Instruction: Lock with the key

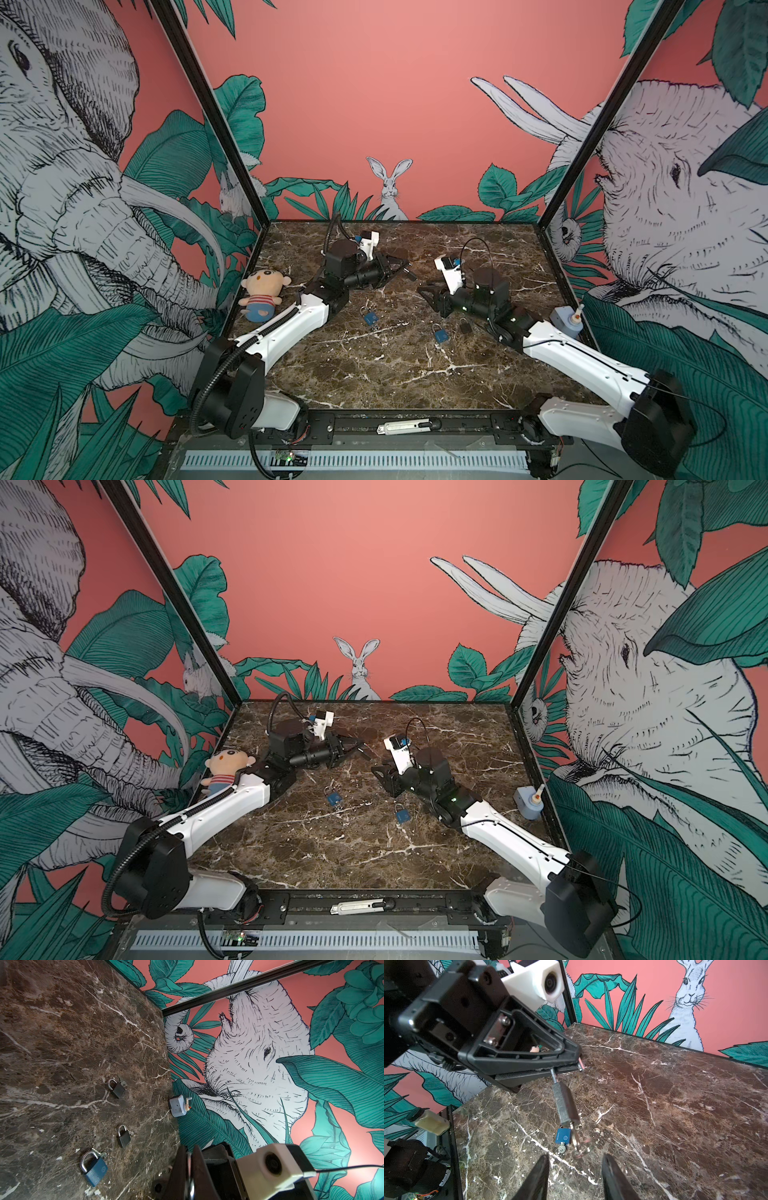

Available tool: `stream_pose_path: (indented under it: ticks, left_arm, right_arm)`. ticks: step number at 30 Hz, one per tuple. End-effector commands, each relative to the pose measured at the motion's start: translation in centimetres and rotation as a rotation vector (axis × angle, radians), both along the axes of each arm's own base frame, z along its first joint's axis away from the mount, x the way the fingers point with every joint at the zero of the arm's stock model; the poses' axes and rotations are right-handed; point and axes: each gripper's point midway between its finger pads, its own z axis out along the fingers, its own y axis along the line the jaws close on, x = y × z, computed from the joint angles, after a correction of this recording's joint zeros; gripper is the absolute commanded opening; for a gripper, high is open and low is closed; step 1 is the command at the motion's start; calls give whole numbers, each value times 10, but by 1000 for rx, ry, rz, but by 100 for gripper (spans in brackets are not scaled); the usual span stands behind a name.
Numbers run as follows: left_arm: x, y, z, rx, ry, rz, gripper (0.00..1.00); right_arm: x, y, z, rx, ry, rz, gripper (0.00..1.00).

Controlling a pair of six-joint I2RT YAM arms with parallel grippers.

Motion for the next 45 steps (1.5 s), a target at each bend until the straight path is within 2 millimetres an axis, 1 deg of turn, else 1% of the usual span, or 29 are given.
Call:
stream_pose_path:
  ticks: [1, 5, 13, 18, 22, 26, 28, 42, 43, 45]
  left_arm:
    - [-6, 0, 29, -27, -48, -2, 0]
    - [-7, -4, 29, -24, -47, -13, 0]
    - [-7, -12, 33, -44, -47, -34, 0]
    - [-8, -12, 36, -51, -56, -36, 0]
    - [-8, -14, 37, -55, -55, -44, 0]
    - [-8, -14, 38, -63, -57, -47, 0]
    - [-8, -14, 38, -63, -57, -46, 0]
    - [-7, -15, 41, -96, -50, -42, 0]
    - [-7, -15, 41, -97, -49, -42, 0]
    - [-7, -15, 41, -98, -49, -41, 0]
  right_arm:
    - [4, 0, 35, 58, -99, 9, 42]
    - [5, 2, 39, 60, -106, 22, 42]
    - [6, 18, 42, 80, -87, 90, 41]
    - [10, 21, 40, 75, -80, 89, 39]
    - [12, 21, 41, 73, -85, 85, 34]
    - [12, 22, 42, 74, -81, 86, 25]
    - [12, 21, 43, 77, -82, 85, 23]
    - [16, 21, 43, 81, -77, 81, 21]
    - [17, 21, 44, 81, -79, 79, 20]
    - [17, 20, 43, 81, -77, 74, 11]
